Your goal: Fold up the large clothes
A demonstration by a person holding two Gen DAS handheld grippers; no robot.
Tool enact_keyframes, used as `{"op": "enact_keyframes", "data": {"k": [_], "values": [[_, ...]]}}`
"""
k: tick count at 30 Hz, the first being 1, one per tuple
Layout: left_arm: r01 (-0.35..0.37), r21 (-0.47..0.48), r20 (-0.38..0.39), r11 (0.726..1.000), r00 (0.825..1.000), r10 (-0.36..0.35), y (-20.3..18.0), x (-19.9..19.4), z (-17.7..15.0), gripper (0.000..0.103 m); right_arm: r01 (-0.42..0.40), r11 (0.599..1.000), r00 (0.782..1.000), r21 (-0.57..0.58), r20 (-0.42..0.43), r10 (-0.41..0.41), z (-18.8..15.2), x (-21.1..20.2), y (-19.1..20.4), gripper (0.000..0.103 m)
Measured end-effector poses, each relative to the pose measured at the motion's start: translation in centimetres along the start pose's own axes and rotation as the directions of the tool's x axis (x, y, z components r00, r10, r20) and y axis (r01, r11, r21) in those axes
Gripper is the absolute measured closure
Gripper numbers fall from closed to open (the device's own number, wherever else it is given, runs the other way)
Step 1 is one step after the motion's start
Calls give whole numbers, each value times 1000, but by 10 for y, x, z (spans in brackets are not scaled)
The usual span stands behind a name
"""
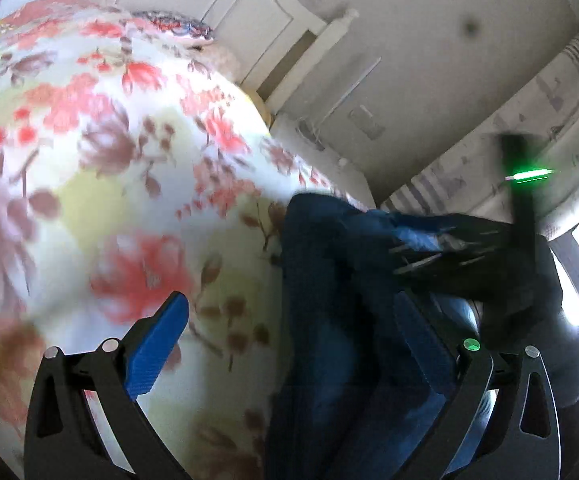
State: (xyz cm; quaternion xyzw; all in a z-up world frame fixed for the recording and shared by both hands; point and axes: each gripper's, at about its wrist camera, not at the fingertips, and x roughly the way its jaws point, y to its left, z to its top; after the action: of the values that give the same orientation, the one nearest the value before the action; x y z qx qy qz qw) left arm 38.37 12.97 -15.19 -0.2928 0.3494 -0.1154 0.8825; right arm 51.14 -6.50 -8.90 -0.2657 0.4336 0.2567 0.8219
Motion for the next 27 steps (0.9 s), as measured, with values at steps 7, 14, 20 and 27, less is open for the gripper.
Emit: {"op": "enact_keyframes", "data": {"k": [7, 14, 20, 27], "values": [[-21, 33, -52, 999, 998, 22, -11, -8, -32, 5, 117, 990, 992, -74, -36, -120, -7, 22, 26, 41], [-70, 134, 31, 989, 997, 67, -26, -41, -34, 5, 84, 977, 918, 194, 366, -152, -142, -160, 8, 8], [-59, 116, -27, 991, 998, 63, -24, -14, -37, 4, 49, 933, 950, 356, 271, -154, -297, -161, 46, 8], [-97, 126, -38, 987, 994, 102, -22, -9, -41, 4, -3, 888, 968, 460, 223, -112, -318, -112, 54, 31]]}}
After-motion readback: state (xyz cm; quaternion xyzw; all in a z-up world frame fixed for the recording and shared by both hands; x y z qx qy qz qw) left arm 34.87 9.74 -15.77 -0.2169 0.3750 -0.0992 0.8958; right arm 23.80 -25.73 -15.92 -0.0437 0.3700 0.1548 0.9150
